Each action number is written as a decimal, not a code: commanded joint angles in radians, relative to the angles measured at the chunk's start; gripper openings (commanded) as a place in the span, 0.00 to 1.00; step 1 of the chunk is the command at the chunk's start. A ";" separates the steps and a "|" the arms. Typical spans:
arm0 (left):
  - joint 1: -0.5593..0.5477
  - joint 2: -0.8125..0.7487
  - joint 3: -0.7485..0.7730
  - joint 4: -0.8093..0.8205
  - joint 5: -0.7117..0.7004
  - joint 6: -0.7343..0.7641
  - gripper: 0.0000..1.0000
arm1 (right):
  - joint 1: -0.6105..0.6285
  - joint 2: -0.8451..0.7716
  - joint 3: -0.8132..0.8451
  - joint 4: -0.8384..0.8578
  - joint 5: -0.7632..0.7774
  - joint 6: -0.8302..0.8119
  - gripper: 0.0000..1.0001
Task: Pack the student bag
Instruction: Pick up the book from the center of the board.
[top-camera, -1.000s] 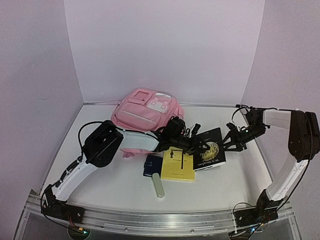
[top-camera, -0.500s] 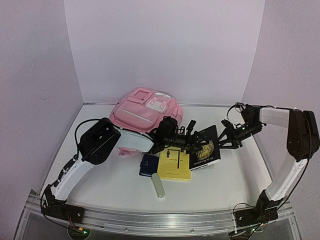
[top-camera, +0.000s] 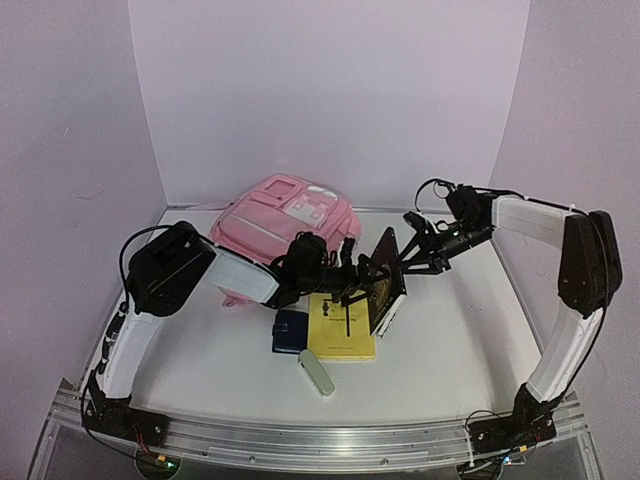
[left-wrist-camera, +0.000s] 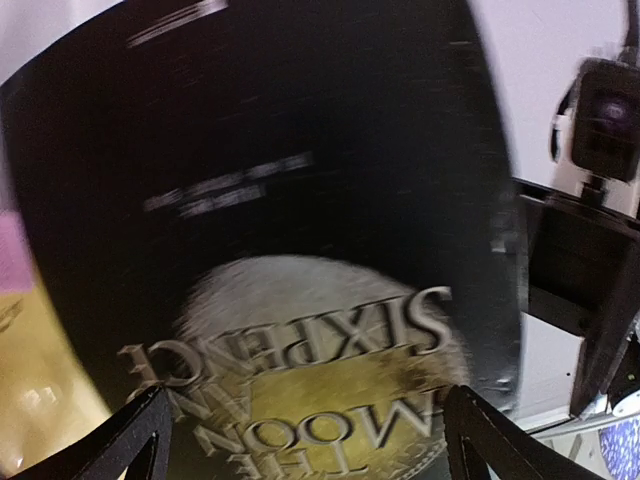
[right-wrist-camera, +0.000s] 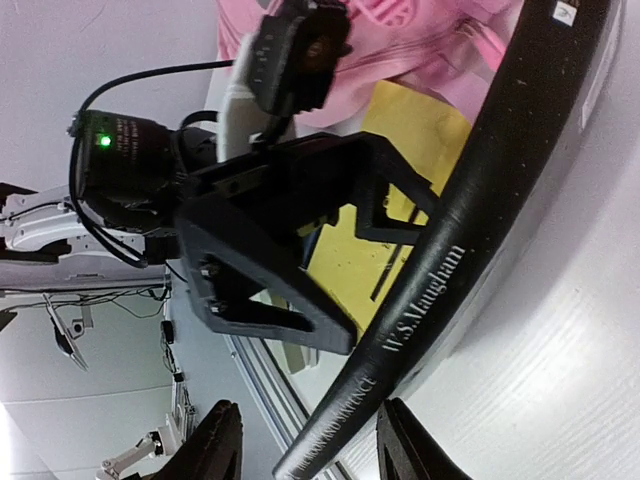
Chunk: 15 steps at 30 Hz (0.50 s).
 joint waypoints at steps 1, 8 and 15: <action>0.003 -0.108 -0.080 -0.018 -0.081 -0.006 0.94 | 0.074 0.068 0.032 0.039 -0.018 0.027 0.48; 0.021 -0.177 -0.218 0.103 -0.136 -0.041 0.94 | 0.104 0.100 0.031 0.061 0.008 0.060 0.52; 0.016 -0.219 -0.183 -0.024 -0.136 0.076 0.88 | 0.114 0.100 0.053 0.070 0.195 0.105 0.53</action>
